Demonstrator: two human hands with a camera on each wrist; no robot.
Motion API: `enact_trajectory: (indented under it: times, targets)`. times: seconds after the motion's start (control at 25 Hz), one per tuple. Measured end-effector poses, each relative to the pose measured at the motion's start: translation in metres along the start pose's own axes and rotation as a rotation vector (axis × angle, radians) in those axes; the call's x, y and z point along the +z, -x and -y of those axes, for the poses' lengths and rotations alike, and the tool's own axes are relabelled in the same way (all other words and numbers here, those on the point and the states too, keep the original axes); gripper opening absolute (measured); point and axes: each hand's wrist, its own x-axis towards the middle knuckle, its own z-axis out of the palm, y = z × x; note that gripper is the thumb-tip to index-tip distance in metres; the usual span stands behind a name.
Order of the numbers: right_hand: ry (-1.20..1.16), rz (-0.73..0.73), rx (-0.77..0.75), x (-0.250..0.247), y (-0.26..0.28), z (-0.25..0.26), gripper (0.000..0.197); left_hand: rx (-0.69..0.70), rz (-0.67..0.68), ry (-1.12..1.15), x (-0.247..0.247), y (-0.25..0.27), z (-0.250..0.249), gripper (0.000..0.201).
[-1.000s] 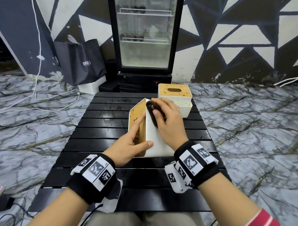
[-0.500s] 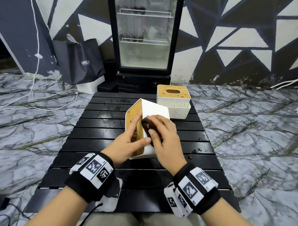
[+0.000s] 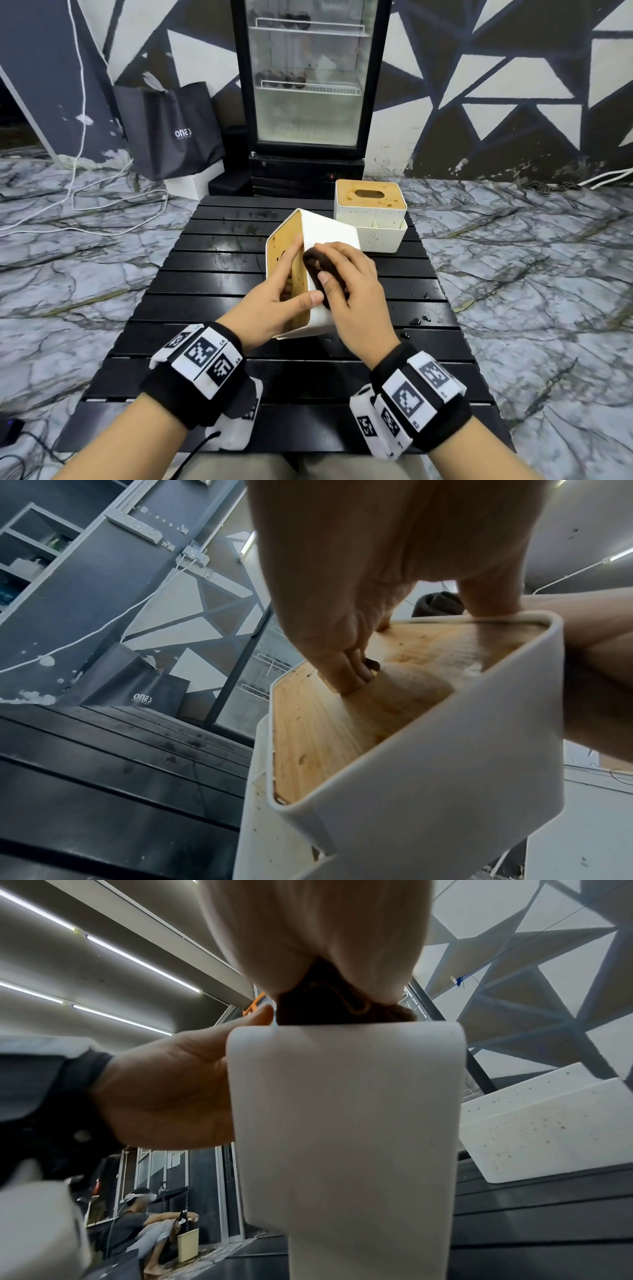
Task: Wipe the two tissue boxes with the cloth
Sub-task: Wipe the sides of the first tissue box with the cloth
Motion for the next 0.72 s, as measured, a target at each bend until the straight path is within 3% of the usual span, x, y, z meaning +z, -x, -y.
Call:
enact_trajectory:
  times: [0.24, 0.36, 0.56, 0.72]
  targets:
    - [0.007, 0.037, 0.036, -0.001, -0.019, 0.001, 0.037, -0.001, -0.004, 0.006, -0.003, -0.005, -0.001, 0.104]
    - [0.004, 0.041, 0.042, -0.001, -0.009, 0.002, 0.037, -0.006, -0.006, 0.016, -0.003, -0.003, -0.001, 0.094]
    - [0.022, 0.011, 0.018, -0.001, 0.020, 0.002, 0.039, -0.003, -0.002, 0.034, -0.005, -0.003, 0.002, 0.102]
    - [0.002, 0.031, 0.053, -0.004, 0.013, 0.003, 0.036, -0.005, -0.014, 0.010, -0.006, -0.004, 0.003, 0.105]
